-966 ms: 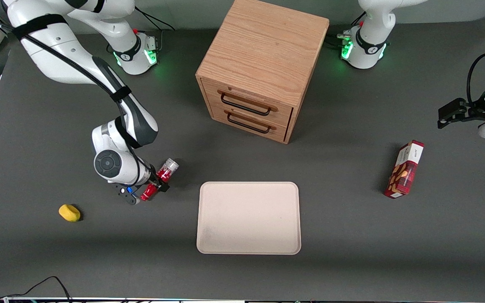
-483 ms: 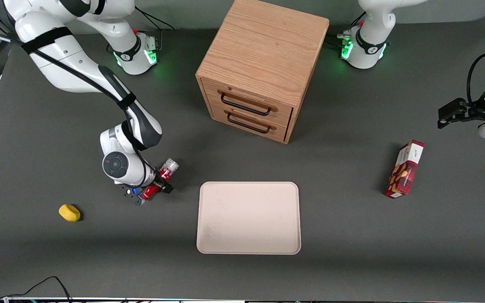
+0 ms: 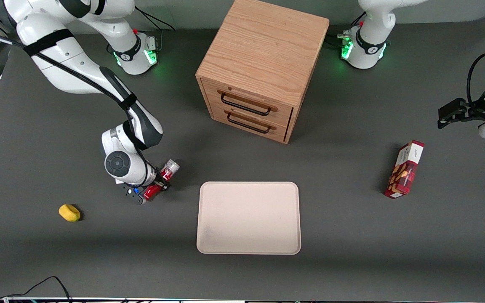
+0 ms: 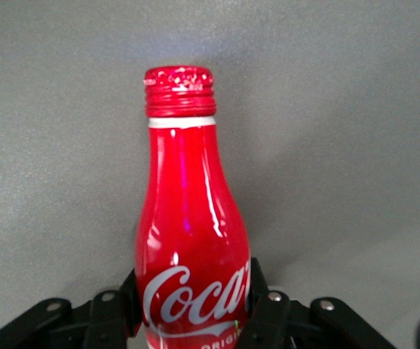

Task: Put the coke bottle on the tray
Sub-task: 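Close the right gripper around the bottle's body, then lift the bottle and carry it over the cream tray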

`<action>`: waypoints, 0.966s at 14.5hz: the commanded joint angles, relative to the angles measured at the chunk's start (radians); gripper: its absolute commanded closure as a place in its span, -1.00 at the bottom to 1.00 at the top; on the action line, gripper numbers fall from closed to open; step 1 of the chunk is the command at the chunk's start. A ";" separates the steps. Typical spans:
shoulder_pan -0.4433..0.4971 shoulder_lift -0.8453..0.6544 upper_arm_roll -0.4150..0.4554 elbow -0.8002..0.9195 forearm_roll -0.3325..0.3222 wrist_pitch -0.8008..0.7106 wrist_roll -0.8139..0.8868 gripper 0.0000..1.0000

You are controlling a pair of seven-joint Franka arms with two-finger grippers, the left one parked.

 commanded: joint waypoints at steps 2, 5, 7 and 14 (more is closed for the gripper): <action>0.002 -0.043 0.009 0.012 -0.036 -0.005 -0.019 1.00; 0.001 -0.142 0.042 0.100 -0.028 -0.219 -0.140 1.00; 0.001 -0.168 0.056 0.209 -0.022 -0.362 -0.255 1.00; -0.001 -0.127 0.148 0.620 -0.020 -0.606 -0.637 1.00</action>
